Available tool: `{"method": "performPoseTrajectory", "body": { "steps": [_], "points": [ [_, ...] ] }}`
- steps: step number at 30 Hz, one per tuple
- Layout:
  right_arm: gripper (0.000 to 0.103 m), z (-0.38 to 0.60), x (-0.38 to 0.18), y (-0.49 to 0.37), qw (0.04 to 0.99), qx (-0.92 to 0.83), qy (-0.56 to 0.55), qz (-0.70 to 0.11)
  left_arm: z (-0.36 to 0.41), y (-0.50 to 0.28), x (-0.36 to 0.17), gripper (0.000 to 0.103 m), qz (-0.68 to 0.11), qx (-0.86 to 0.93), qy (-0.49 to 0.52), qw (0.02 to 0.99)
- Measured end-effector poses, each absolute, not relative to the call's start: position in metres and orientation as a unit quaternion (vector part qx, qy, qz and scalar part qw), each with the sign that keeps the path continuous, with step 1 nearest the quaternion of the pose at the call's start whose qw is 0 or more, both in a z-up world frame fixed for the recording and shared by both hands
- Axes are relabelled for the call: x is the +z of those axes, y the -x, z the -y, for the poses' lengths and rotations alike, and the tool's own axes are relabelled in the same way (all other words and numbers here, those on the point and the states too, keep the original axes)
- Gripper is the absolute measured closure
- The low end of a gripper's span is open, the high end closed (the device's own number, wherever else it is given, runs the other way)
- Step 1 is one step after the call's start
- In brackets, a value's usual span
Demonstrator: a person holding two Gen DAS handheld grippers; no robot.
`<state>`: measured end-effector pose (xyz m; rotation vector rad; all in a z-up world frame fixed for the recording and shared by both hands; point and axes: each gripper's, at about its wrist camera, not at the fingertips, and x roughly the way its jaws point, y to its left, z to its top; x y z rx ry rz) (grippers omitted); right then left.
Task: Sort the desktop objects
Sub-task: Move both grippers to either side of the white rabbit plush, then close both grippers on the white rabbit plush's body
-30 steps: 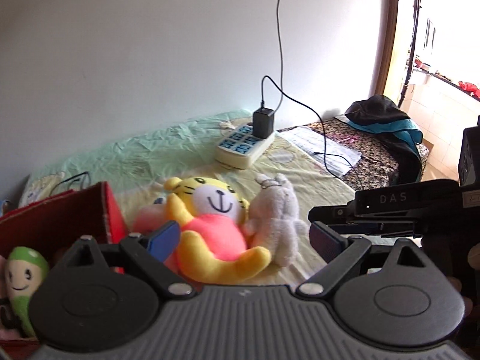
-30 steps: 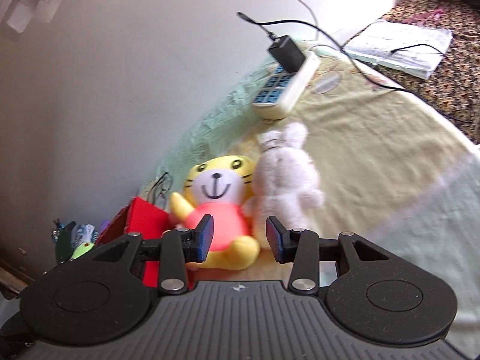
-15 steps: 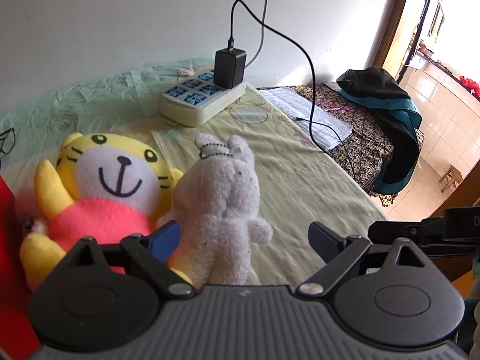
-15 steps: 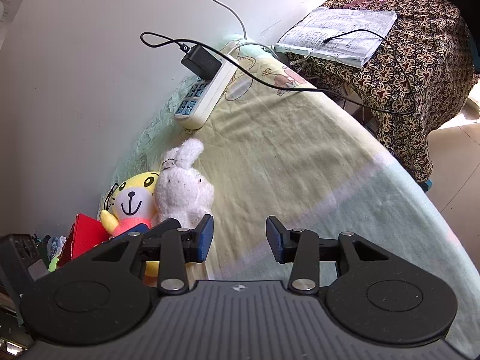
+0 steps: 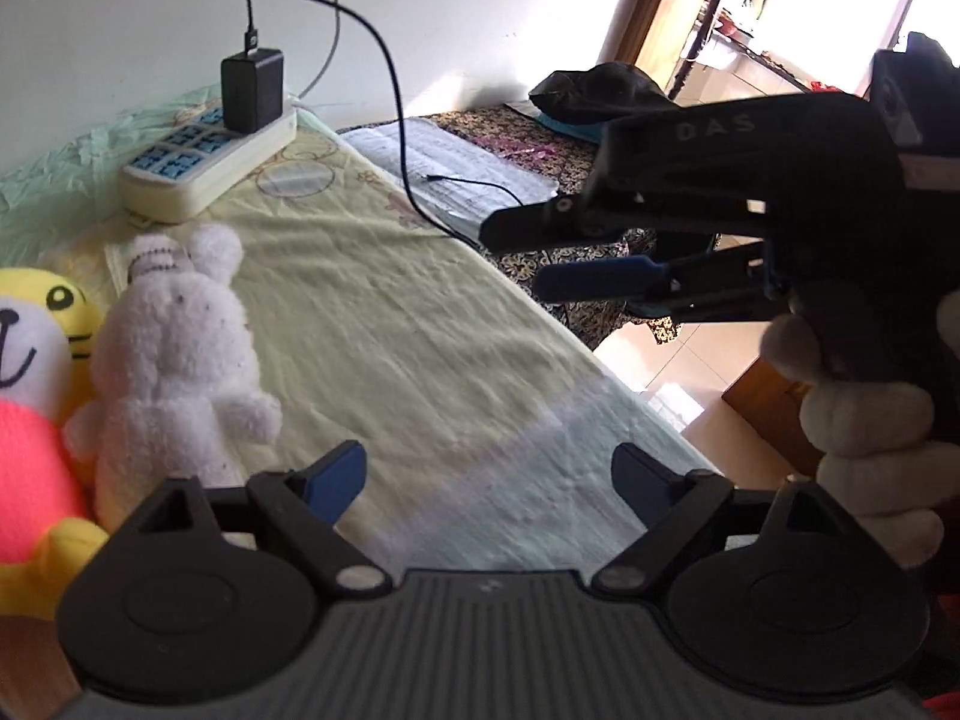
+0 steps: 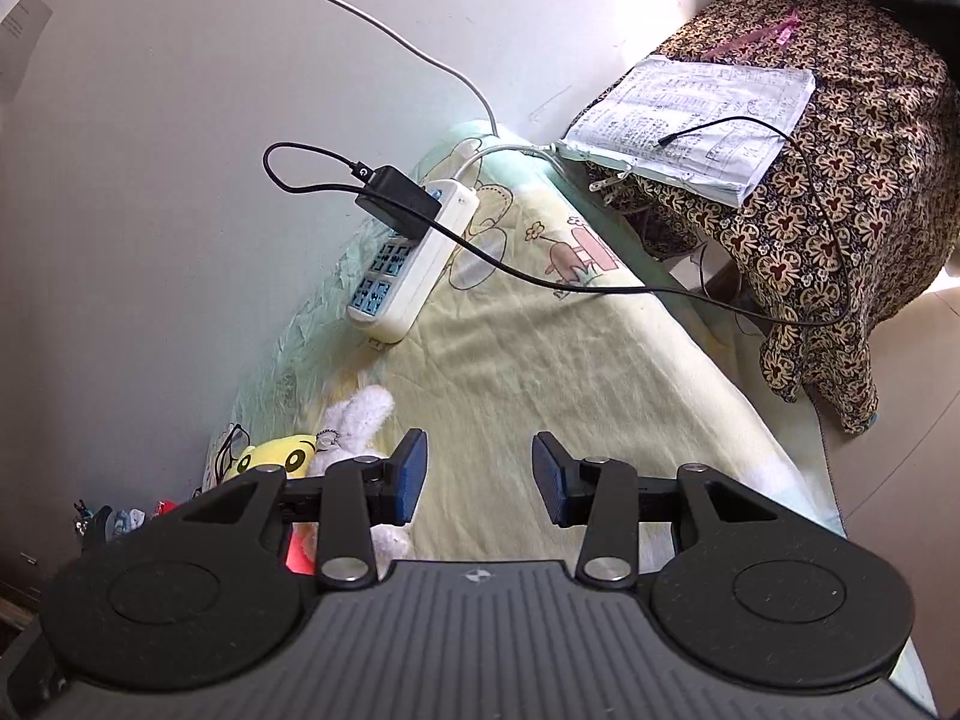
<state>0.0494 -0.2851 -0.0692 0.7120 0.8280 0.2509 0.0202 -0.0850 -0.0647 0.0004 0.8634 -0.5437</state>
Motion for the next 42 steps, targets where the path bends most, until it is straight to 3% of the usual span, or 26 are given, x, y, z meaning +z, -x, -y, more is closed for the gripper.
{"method": "performPoseTrajectory", "body": {
  "steps": [4,14,30,42],
  "points": [
    [0.06,0.285,-0.068,-0.058,0.842,0.143,-0.338,-0.395,0.061,-0.013,-0.041,0.008,-0.368,-0.225,0.001,0.902],
    [0.06,0.225,-0.07,-0.098,0.818,0.212,-0.329,-0.421,-0.011,-0.06,-0.065,0.007,-0.406,-0.121,0.07,0.903],
    [0.06,0.254,-0.09,-0.098,0.813,0.19,-0.335,-0.437,0.048,-0.058,-0.064,0.002,-0.4,-0.209,0.033,0.892],
    [0.059,0.275,-0.091,-0.085,0.821,0.182,-0.322,-0.435,0.078,-0.05,-0.058,0.002,-0.42,-0.311,0.059,0.851]
  ]
}}
